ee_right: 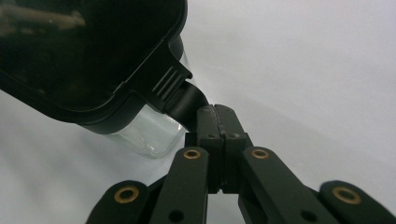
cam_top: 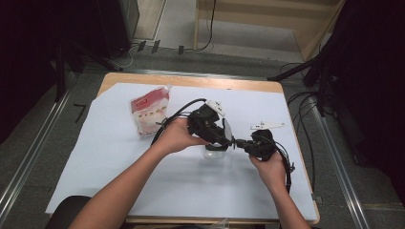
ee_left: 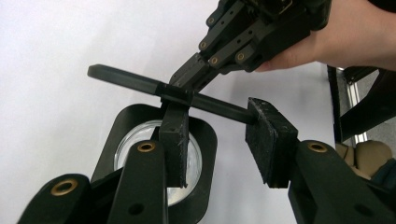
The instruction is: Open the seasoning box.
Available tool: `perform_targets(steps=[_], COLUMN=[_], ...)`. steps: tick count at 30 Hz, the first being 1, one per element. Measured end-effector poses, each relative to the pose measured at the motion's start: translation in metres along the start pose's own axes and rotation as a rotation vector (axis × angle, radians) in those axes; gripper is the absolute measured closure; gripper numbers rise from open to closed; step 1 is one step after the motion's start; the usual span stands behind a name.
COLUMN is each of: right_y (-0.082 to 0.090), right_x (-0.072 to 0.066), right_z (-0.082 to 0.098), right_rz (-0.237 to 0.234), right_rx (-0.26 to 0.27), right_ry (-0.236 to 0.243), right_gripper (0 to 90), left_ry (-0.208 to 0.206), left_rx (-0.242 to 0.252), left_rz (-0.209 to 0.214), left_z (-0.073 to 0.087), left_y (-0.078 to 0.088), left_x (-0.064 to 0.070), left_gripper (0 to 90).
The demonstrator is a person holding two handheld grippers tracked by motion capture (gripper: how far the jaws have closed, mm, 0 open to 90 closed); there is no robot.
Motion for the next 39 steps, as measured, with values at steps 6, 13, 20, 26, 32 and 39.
perform_targets(steps=[6,13,20,26,32,39], right_y=[0.0,-0.001,-0.001,0.0,0.007,0.022], right_x=[0.0,-0.001,-0.002,-0.001,-0.003,-0.009], right_z=[0.0,0.002,0.002,0.003,-0.001,0.0], right_rz=[-0.001,-0.01,-0.005,-0.005,-0.023,-0.055], right_rx=[0.004,0.002,0.007,0.002,0.03,0.034], right_ry=[-0.008,-0.003,-0.006,-0.006,0.011,-0.017], right_gripper=[90.0,90.0,90.0,90.0,87.2,81.1], left_ry=[0.006,-0.009,-0.009,-0.001,0.017,0.021], left_rx=[0.006,0.006,0.003,0.011,0.019,0.037], left_rz=[-0.005,0.002,0.004,0.01,0.021,0.027], left_z=[-0.006,-0.01,-0.01,-0.01,-0.011,-0.012], left_y=[-0.006,-0.014,-0.024,-0.029,-0.021,-0.002], left_x=[0.003,0.006,0.009,0.008,0.007,0.009], left_gripper=[60.9,60.6,61.4,60.5,55.2,49.5])
Point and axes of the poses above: each handheld gripper's, and its own axes: y roughly backward along the jaws, z roughly out of its underside, x roughly to its right, the point moved 6 cm from there along -y, roughly forward along the jaws, and after that the axes turned 15 degrees about x, right-handed, at the moved point
